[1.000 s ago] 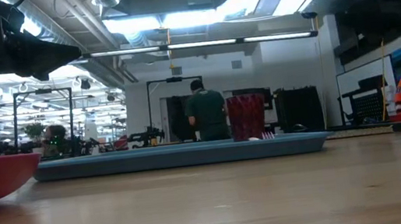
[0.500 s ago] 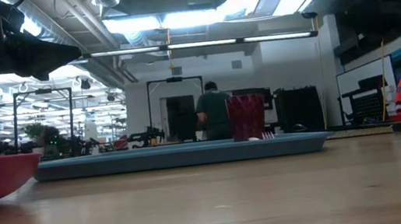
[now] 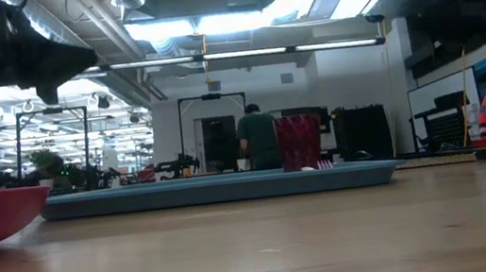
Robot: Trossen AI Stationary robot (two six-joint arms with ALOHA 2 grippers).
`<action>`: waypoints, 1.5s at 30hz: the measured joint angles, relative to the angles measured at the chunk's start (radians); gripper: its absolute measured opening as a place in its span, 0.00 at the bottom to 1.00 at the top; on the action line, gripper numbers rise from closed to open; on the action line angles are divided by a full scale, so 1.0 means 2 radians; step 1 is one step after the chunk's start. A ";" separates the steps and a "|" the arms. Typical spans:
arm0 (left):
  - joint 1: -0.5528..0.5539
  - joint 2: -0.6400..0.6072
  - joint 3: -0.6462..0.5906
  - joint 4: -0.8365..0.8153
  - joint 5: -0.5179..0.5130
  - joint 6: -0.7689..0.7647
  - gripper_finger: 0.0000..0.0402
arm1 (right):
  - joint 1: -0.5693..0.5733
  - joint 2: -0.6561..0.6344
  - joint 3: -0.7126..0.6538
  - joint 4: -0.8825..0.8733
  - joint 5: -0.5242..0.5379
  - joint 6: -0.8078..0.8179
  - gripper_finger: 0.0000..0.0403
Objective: Pick and place plate/cup/fork/spoon on tray
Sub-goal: Put the red plate on the blue tray
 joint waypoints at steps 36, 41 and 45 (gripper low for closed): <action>-0.125 0.379 0.375 -0.174 0.271 -0.103 0.14 | 0.000 0.000 0.000 0.000 0.000 0.000 0.31; -0.143 0.440 0.514 -0.482 0.193 -0.114 0.14 | 0.000 0.000 0.000 0.000 0.000 0.000 0.31; -0.148 0.467 0.572 -0.652 0.103 -0.145 0.14 | 0.000 0.000 0.000 0.000 0.000 0.000 0.31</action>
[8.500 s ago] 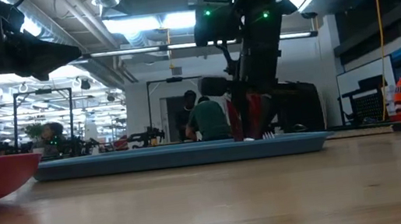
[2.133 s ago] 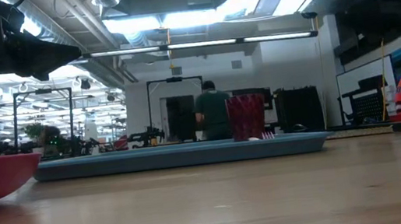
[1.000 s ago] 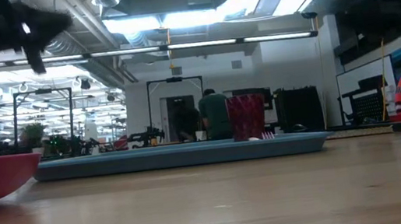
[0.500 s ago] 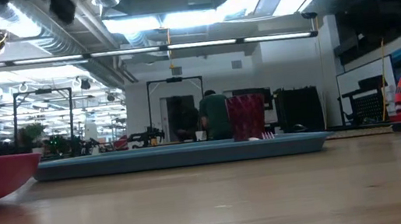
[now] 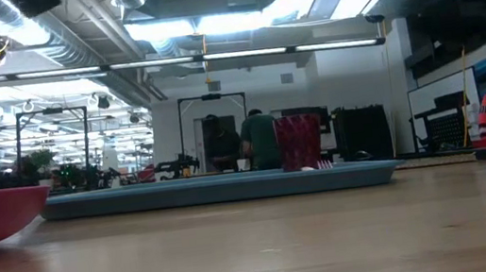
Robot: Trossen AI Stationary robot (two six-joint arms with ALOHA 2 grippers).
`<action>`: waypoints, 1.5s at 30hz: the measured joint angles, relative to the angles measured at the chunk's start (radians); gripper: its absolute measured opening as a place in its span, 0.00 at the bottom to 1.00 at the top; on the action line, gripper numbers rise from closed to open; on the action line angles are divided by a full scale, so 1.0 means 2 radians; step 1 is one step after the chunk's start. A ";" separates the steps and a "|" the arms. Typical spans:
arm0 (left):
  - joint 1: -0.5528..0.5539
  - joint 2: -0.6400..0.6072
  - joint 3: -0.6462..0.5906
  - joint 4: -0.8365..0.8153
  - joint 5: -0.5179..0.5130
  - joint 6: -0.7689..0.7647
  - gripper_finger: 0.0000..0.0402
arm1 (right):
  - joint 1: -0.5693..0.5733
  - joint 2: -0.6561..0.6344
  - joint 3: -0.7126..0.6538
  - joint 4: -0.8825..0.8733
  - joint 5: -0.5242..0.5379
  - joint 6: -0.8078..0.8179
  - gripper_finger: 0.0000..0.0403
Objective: Pick and place plate/cup/fork/spoon on tray
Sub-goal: Put the red plate on the blue tray
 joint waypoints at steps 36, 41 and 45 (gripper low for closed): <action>-0.049 0.027 -0.156 0.045 0.007 -0.082 0.14 | 0.000 0.000 0.000 0.000 0.000 0.000 0.31; -0.059 0.027 -0.156 0.120 0.005 -0.074 0.14 | 0.000 0.000 0.000 0.000 0.000 0.000 0.31; -0.068 0.027 -0.156 0.129 -0.010 -0.074 0.14 | 0.000 0.000 0.000 0.000 0.000 0.000 0.31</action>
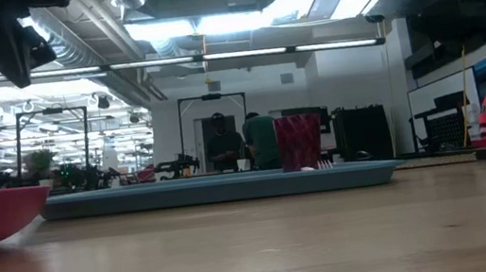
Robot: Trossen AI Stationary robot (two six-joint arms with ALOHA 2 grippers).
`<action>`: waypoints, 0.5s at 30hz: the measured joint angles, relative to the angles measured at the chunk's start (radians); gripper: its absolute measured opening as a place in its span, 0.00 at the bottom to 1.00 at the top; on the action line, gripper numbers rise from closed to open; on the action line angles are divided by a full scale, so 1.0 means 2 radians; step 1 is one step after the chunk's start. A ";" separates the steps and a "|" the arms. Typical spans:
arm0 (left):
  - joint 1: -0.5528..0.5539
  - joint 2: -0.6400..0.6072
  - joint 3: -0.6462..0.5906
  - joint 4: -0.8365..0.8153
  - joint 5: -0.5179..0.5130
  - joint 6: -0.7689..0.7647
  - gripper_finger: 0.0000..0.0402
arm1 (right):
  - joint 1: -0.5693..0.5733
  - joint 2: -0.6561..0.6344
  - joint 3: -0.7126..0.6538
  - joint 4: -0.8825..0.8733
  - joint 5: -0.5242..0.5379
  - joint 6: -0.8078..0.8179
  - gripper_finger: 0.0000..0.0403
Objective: Pick and place plate/cup/fork/spoon on tray
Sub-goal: Put the red plate on the blue tray
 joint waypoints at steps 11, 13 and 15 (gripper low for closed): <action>-0.016 0.000 0.000 -0.042 -0.090 0.000 0.14 | 0.000 0.000 0.000 0.000 0.000 0.000 0.31; -0.016 0.000 0.000 -0.060 -0.109 -0.007 0.14 | 0.000 0.000 0.000 0.000 0.000 0.000 0.31; -0.016 0.000 0.000 -0.072 -0.121 -0.021 0.14 | 0.000 0.000 0.000 0.000 0.000 0.000 0.31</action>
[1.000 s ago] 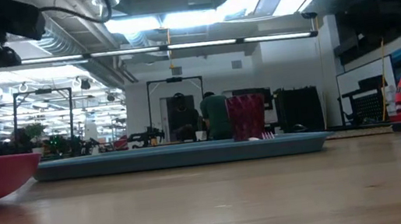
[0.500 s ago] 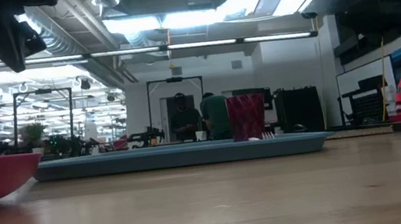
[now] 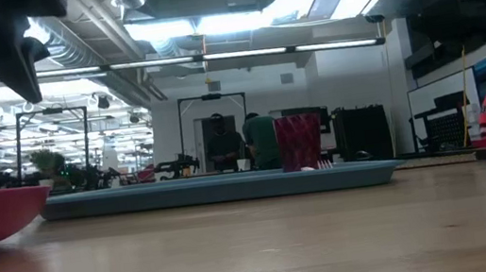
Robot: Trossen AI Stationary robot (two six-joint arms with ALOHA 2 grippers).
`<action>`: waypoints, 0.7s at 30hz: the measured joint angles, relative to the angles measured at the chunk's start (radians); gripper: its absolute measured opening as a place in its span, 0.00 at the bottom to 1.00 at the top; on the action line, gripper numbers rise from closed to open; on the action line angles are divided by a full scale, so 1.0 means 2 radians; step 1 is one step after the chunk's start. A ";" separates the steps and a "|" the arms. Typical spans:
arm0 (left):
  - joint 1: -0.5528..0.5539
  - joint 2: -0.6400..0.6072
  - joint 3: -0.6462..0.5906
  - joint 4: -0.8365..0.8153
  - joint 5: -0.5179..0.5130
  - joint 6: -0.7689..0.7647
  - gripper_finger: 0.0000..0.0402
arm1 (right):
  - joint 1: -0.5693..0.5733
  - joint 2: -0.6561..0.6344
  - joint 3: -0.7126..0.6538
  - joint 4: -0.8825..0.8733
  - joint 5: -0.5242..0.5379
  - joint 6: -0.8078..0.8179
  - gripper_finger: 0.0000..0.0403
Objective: Pick and place plate/cup/fork/spoon on tray
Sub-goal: Put the red plate on the blue tray
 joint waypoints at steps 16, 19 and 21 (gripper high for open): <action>-0.002 0.007 -0.001 0.013 0.003 -0.044 0.14 | 0.000 0.000 0.000 0.000 0.000 0.000 0.31; -0.002 0.007 -0.001 0.017 -0.017 -0.059 0.14 | 0.000 0.000 0.000 0.000 0.000 0.000 0.31; -0.002 0.007 -0.001 0.023 -0.028 -0.059 0.14 | 0.000 0.000 0.000 0.000 0.000 0.000 0.31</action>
